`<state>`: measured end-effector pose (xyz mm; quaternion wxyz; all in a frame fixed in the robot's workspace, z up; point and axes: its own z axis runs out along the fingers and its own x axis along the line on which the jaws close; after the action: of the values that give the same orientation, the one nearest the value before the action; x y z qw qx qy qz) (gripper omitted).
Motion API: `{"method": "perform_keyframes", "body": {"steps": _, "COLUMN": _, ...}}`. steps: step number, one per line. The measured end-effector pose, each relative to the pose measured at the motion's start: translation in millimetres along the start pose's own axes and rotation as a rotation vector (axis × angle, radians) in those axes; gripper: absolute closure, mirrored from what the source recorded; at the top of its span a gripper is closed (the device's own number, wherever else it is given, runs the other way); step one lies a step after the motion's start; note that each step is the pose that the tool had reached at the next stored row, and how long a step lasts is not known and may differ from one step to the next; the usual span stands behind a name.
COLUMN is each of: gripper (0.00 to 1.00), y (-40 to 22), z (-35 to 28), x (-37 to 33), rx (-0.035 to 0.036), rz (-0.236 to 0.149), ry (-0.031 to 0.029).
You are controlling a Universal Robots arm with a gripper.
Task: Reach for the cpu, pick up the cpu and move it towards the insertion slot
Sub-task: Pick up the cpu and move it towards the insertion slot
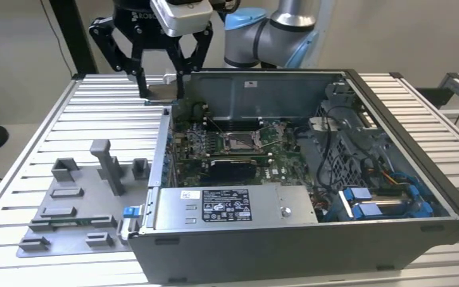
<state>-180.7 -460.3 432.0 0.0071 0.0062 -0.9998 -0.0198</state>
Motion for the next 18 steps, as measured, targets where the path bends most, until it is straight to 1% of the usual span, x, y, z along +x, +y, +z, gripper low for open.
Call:
{"method": "perform_keyframes", "body": {"steps": 8, "gripper": 1.0, "y": -0.1, "z": 0.2, "x": -19.2, "rx": 0.0, "rz": 0.0, "ry": 0.0}}
{"method": "perform_keyframes", "body": {"steps": 12, "gripper": 1.0, "y": -0.3, "z": 0.2, "x": -33.6, "rx": 0.0, "rz": 0.0, "ry": 0.0}}
{"method": "perform_keyframes", "body": {"steps": 15, "gripper": 1.0, "y": 0.1, "z": 0.3, "x": -42.2, "rx": 0.0, "rz": 0.0, "ry": 0.0}}
{"method": "perform_keyframes", "body": {"steps": 18, "gripper": 1.0, "y": 0.1, "z": 0.4, "x": -52.3, "rx": -0.0001, "rz": 0.0, "ry": 0.0}}
